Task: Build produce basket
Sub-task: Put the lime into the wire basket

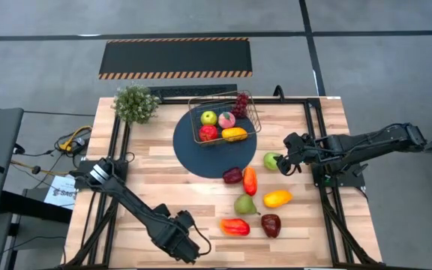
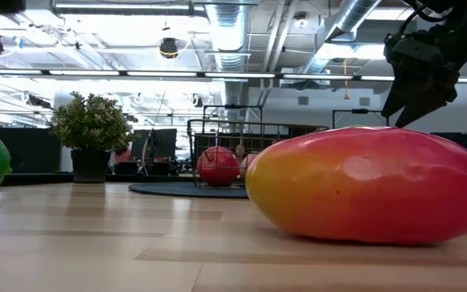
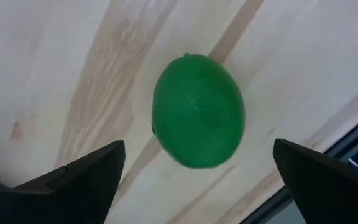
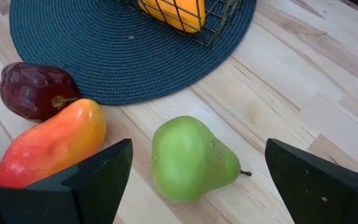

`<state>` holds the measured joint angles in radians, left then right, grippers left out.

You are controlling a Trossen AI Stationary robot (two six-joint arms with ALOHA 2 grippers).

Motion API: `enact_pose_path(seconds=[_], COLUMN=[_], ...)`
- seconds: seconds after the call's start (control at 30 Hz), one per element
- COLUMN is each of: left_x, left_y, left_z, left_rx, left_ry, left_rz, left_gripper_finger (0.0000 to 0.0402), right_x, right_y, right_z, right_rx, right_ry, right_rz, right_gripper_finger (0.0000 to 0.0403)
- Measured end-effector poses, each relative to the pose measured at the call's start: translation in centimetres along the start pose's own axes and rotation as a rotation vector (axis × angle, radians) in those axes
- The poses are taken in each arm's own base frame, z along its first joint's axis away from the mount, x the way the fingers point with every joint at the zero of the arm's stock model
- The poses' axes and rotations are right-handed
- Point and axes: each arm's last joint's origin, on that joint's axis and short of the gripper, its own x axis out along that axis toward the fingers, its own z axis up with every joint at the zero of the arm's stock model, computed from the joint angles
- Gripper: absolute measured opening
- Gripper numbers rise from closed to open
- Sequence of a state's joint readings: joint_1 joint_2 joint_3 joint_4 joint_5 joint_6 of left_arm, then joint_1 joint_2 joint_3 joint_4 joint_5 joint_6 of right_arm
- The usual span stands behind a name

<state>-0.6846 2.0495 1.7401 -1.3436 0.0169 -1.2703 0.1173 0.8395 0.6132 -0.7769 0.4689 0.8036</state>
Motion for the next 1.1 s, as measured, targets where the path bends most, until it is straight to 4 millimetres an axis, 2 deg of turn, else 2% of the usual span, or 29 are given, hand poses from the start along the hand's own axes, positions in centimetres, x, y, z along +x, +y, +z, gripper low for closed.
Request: enact_pose_path(seconds=[0.2, 0.63, 0.8, 1.1], left_x=[2.5, 6.3, 6.7, 6.7], left_y=[0.4, 1.0, 1.3, 1.6], left_z=[-0.2, -0.3, -0.2, 0.5], left_rx=[0.003, -0.008, -0.02, -0.042], left_ry=[0.025, 0.024, 0.022, -0.012], left_rz=[0.037, 0.031, 0.051, 0.063], left_gripper_finger=[0.0396, 0.0389, 0.0357, 0.0267], right_x=[0.0, 0.0, 0.0, 0.0], right_y=[0.0, 0.0, 0.0, 0.0], right_z=[0.0, 0.0, 0.0, 0.0], right_rx=[0.0, 0.011, 0.011, 0.011], right_ry=[0.0, 0.0, 0.0, -0.001], right_rz=[0.0, 0.0, 0.0, 0.001], right_gripper_finger=[0.0385, 0.0385, 0.0385, 0.0385])
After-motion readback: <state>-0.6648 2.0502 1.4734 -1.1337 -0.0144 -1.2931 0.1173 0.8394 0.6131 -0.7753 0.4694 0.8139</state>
